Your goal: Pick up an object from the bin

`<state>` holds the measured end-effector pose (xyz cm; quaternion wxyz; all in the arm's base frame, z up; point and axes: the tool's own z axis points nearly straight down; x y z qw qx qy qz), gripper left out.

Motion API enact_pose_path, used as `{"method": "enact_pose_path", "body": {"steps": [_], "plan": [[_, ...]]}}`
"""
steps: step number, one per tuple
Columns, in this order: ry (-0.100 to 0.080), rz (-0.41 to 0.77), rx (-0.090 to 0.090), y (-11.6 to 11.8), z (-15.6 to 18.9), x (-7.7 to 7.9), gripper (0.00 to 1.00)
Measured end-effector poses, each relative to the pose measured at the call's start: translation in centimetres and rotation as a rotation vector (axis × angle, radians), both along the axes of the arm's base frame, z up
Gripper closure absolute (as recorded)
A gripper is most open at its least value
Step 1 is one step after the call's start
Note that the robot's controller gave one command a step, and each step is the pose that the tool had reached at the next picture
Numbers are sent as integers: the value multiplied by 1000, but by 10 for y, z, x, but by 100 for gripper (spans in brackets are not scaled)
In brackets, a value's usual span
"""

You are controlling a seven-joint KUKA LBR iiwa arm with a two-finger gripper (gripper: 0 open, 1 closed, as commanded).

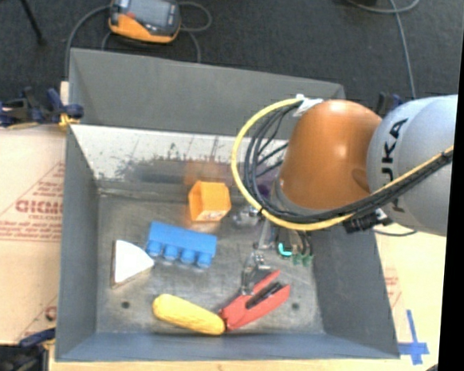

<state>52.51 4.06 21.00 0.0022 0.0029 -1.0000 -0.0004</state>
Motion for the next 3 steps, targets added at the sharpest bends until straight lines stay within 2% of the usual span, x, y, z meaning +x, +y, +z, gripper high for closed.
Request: {"method": "enact_pose_path", "body": {"steps": [1, 2, 3], "plan": [[-8, -1, 1, 0, 4, 2, 0], [-14, 37, -1, 2, -9, -6, 0], [-12, 159, -1, 1, -69, -23, 0]]}}
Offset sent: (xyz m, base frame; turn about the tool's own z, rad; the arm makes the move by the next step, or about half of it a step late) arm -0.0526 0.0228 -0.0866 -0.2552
